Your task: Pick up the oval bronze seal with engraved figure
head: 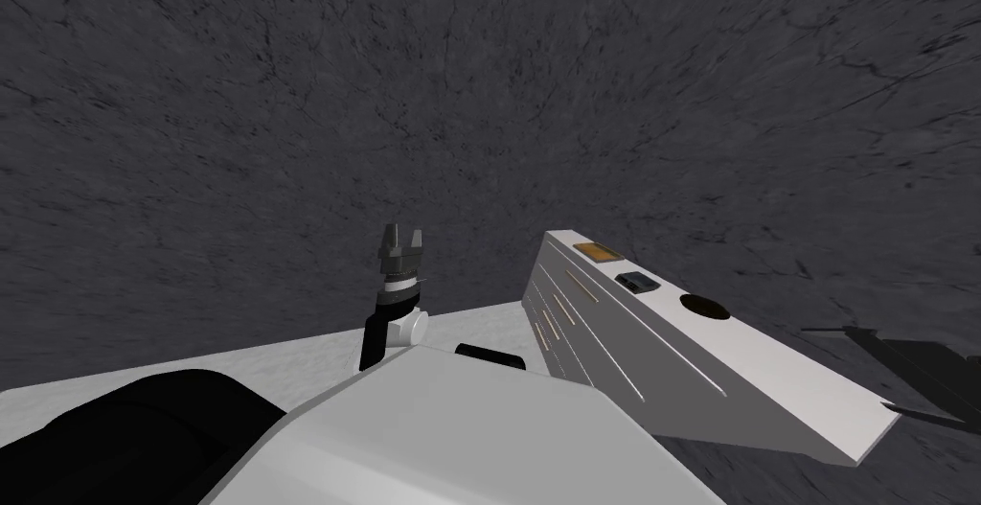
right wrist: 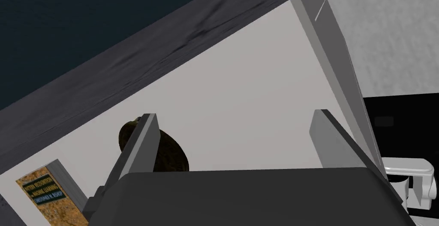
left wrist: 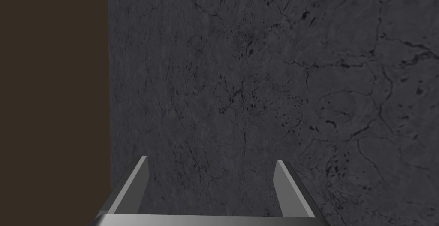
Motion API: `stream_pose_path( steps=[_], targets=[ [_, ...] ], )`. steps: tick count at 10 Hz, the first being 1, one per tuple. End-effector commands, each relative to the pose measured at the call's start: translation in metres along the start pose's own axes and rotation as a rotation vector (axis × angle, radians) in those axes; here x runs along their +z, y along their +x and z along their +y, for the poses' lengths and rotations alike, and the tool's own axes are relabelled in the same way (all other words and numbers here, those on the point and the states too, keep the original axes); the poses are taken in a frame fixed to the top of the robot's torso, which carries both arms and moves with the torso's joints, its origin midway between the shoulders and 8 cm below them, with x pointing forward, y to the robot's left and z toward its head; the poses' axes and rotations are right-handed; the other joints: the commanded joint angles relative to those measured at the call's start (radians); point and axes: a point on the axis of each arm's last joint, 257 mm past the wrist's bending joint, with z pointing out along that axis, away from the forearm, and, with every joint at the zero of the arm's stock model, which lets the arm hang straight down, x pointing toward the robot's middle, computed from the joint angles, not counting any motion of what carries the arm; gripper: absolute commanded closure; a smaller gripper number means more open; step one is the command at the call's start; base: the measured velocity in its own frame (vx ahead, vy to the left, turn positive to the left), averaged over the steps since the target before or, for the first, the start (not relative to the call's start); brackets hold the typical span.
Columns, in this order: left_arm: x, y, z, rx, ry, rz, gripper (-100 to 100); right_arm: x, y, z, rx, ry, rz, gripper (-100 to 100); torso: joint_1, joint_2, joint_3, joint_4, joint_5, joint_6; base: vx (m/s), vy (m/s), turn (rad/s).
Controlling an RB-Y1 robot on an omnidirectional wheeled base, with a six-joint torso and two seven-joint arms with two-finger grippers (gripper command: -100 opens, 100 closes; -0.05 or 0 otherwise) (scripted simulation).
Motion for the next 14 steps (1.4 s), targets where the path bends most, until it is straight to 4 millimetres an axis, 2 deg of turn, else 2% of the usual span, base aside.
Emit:
stream_pose_path(
  steps=[1, 4, 6, 7, 8, 11, 12, 13, 14],
  targets=[
    [0.0, 0.0, 0.0, 0.0, 0.0, 0.0, 0, -0.003, -0.003, -0.004, -0.026, -0.015, 0.003, -100, 0.0, 0.0, 0.0, 0.0, 0.0, 0.0, 0.065, -0.012, 0.035],
    [0.0, 0.0, 0.0, 0.0, 0.0, 0.0, 0, -0.005, -0.008, -0.009, -0.061, -0.039, 0.006, -100, -0.001, 0.002, 0.001, 0.001, 0.0, 0.001, 0.038, -0.009, 0.022],
    [0.0, 0.0, 0.0, 0.0, 0.0, 0.0, 0, -0.006, -0.018, -0.012, -0.115, -0.088, 0.005, -100, -0.001, 0.002, 0.001, 0.0, 0.0, 0.001, 0.063, -0.017, 0.063],
    [0.0, 0.0, 0.0, 0.0, 0.0, 0.0, 0, -0.005, -0.023, -0.01, -0.135, -0.113, 0.002, -100, -0.001, 0.0, 0.0, 0.0, 0.0, 0.001, 0.09, -0.028, 0.063],
    [0.0, 0.0, 0.0, 0.0, 0.0, 0.0, 0, 0.003, -0.033, 0.006, -0.167, -0.188, -0.019, -100, -0.002, -0.001, 0.0, 0.0, -0.001, 0.001, 0.159, -0.036, 0.123],
    [0.0, 0.0, 0.0, 0.0, 0.0, 0.0, 0, 0.003, -0.033, 0.007, -0.166, -0.185, -0.02, -100, -0.001, 0.0, 0.0, 0.0, -0.001, 0.001, 0.073, -0.012, 0.02],
    [0.0, 0.0, 0.0, 0.0, 0.0, 0.0, 0, 0.003, -0.033, 0.007, -0.166, -0.186, -0.02, 0, 0.0, 0.003, 0.002, 0.001, 0.0, 0.001, 0.006, -0.001, 0.002],
    [0.0, 0.0, 0.0, 0.0, 0.0, 0.0, 0, 0.011, -0.027, 0.021, -0.154, -0.188, -0.016, -100, 0.0, 0.005, 0.003, 0.001, 0.0, 0.002, 0.017, -0.002, 0.117],
    [0.0, 0.0, 0.0, 0.0, 0.0, 0.0, 0, 0.014, -0.025, 0.026, -0.149, -0.189, -0.015, -100, 0.0, 0.005, 0.003, 0.001, -0.001, 0.001, 0.029, -0.008, 0.098]
  ],
)
